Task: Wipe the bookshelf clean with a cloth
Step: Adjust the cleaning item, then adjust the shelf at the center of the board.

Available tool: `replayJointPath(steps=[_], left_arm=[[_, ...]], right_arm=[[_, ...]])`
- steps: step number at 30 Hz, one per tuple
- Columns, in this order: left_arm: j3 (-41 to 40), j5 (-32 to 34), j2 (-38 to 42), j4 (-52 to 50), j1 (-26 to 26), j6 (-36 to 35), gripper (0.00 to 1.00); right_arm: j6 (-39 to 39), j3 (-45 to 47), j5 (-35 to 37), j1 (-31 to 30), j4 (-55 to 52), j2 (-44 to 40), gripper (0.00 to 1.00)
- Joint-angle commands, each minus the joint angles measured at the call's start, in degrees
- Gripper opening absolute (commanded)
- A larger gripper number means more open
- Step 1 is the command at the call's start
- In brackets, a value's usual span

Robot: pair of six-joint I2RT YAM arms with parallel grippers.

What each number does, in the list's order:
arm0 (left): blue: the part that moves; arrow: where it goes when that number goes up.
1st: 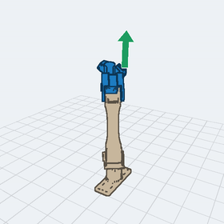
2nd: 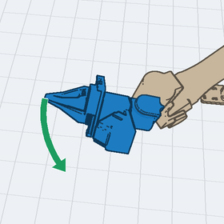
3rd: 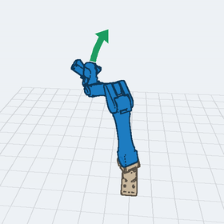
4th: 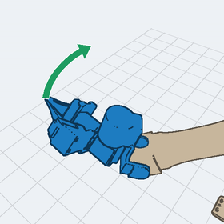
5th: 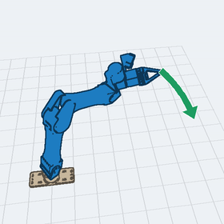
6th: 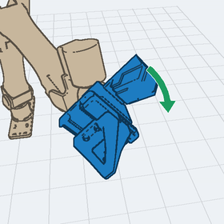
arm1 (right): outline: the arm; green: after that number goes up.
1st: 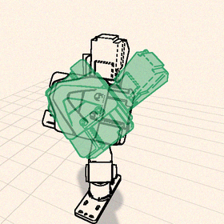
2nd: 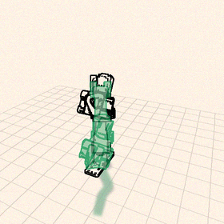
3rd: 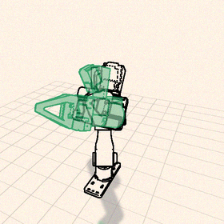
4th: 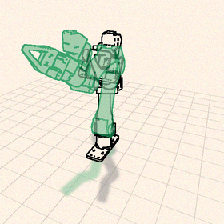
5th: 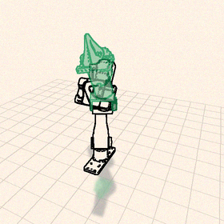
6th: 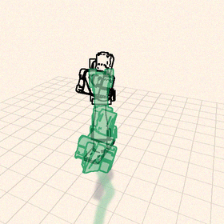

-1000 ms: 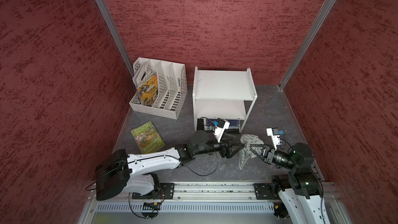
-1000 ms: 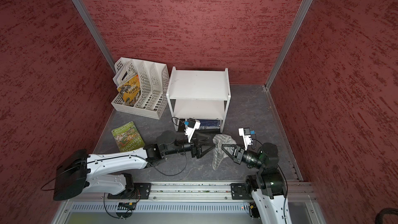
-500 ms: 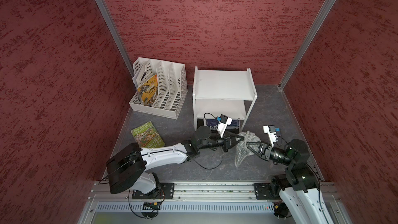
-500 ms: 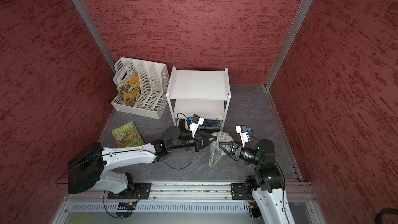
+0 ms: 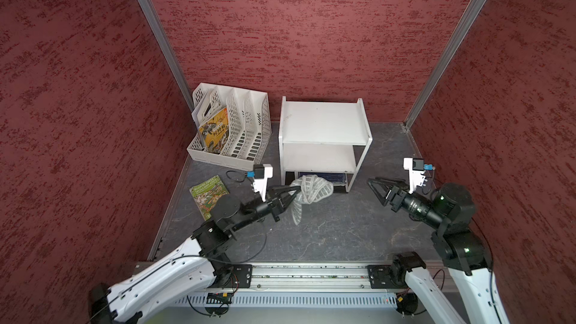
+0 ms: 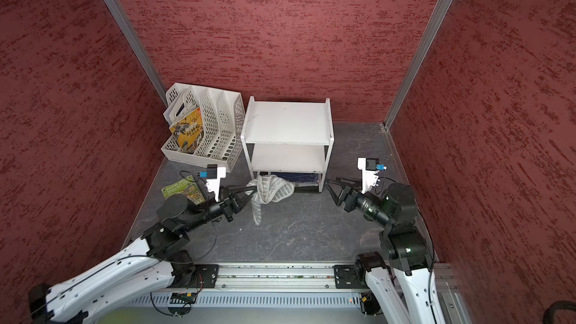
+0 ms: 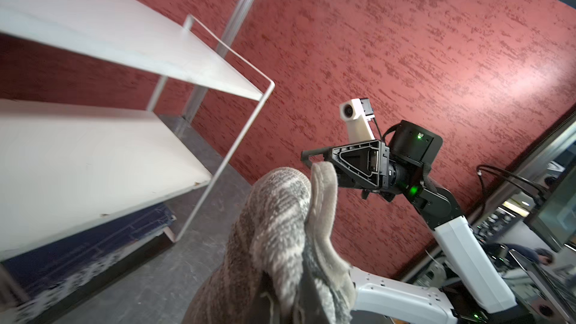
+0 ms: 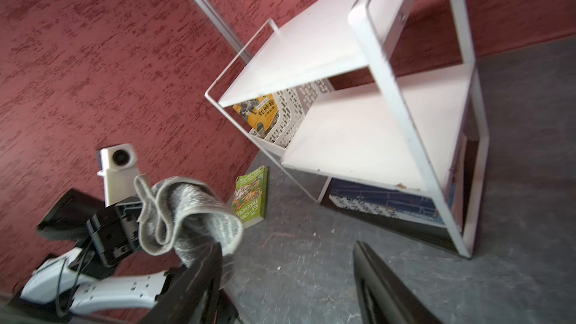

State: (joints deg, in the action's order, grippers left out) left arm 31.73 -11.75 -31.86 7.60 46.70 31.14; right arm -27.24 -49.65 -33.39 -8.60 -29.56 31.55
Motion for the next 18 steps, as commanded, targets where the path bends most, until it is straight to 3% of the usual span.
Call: replayJointPath(steps=[1, 4, 7, 14, 18], left_arm=[[3.31, 5.13, 8.33, -19.91, -5.20, -3.71, 0.00], [8.87, 6.44, 10.15, -27.46, -11.28, -6.43, 0.00], [14.92, 5.69, 6.40, -30.93, -16.42, -9.17, 0.00], [19.81, 2.35, -1.65, -27.97, -23.01, -10.60, 0.00], [19.25, -3.35, -5.08, -23.38, -25.69, -9.08, 0.00]], right_arm=[[2.63, -1.97, 10.63, -0.45, 1.25, 6.36, 0.70], [-0.69, -2.73, 11.77, -0.48, 9.57, 13.06, 0.70], [-2.07, -5.81, 14.27, -0.62, 15.61, 19.25, 0.70], [-1.82, -15.95, 11.28, -0.65, 17.99, 28.93, 0.70], [-1.62, -18.94, 10.16, -0.69, 17.84, 32.67, 0.68]])
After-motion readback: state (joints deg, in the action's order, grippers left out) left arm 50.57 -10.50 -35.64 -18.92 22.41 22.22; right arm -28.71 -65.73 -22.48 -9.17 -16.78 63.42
